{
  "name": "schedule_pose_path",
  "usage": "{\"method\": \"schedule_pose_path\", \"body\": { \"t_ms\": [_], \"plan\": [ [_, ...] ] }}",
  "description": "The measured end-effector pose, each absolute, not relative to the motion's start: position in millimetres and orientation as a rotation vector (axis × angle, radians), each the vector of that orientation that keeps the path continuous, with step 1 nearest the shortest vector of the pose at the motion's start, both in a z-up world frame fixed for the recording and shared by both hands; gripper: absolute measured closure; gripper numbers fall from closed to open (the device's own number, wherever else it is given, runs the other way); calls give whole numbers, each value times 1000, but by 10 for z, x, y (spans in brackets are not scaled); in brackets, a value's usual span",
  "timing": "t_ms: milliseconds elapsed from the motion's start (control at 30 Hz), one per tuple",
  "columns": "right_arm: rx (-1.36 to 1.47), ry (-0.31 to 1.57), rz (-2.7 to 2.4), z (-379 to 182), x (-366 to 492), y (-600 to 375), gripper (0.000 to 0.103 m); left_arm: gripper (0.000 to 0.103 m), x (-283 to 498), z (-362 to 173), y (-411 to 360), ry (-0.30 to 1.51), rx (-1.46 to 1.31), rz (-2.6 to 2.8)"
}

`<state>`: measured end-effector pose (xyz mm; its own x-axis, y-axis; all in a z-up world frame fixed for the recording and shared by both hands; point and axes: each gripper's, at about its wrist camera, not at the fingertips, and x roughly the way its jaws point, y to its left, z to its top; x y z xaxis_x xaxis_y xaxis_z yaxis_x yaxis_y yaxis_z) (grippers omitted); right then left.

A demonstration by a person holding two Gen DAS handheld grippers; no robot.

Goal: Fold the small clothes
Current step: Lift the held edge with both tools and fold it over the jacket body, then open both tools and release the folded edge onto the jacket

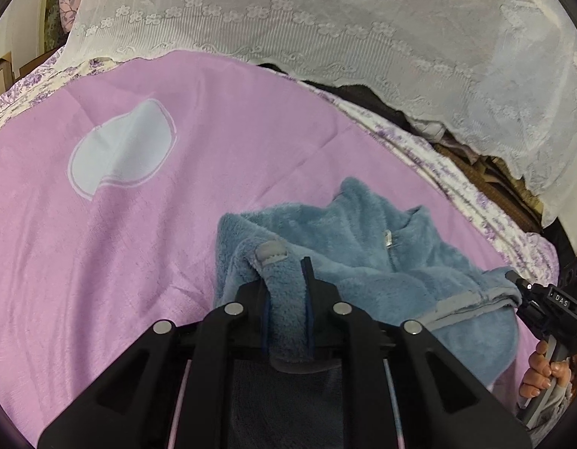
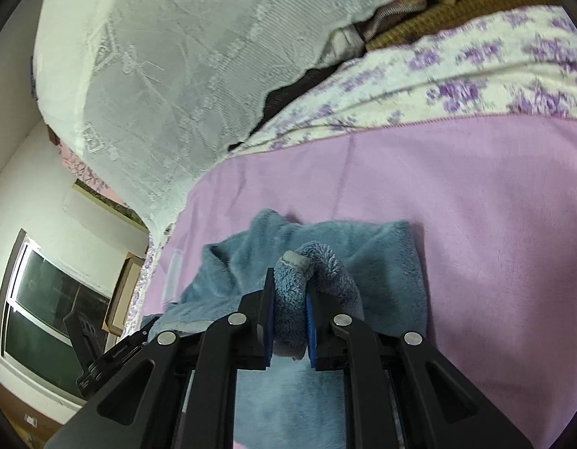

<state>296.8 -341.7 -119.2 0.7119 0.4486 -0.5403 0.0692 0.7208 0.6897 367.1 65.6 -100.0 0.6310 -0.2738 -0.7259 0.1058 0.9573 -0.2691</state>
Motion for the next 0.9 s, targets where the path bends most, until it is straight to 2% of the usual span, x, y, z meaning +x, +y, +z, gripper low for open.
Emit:
{"method": "schedule_pose_path", "body": {
  "t_ms": [200, 300, 367, 433, 467, 500, 533, 667, 733, 800, 900],
  "plan": [
    [762, 792, 208, -1414, 3083, -3453, 88, 83, 3739, -1100, 599, 860, -187, -211],
    [747, 784, 221, -1399, 3070, -3436, 81, 78, 3720, -1080, 650, 852, -227, -234],
    [731, 770, 236, -1345, 3029, -3422, 73, 65, 3645, -999, 722, 827, -274, -273],
    [731, 746, 252, -1277, 2975, -3425, 59, 39, 3558, -905, 787, 783, -305, -286],
    [727, 732, 250, -1234, 2950, -3427, 56, 30, 3487, -827, 825, 739, -303, -251],
    [718, 714, 245, -1188, 2923, -3432, 54, 15, 3428, -765, 850, 695, -293, -209],
    [703, 686, 237, -1123, 2884, -3444, 54, 12, 3371, -697, 875, 651, -283, -175],
    [667, 617, 214, -955, 2763, -3458, 53, 12, 3312, -604, 906, 630, -275, -186],
    [620, 611, 228, -903, 2730, -3363, 64, 12, 3308, -645, 780, 642, -217, -189],
    [561, 629, 261, -880, 2734, -3205, 70, 12, 3301, -690, 563, 651, -125, -200],
    [439, 653, 276, -858, 2773, -2889, 72, 12, 3325, -706, 274, 627, 10, -166]
  ]
}}
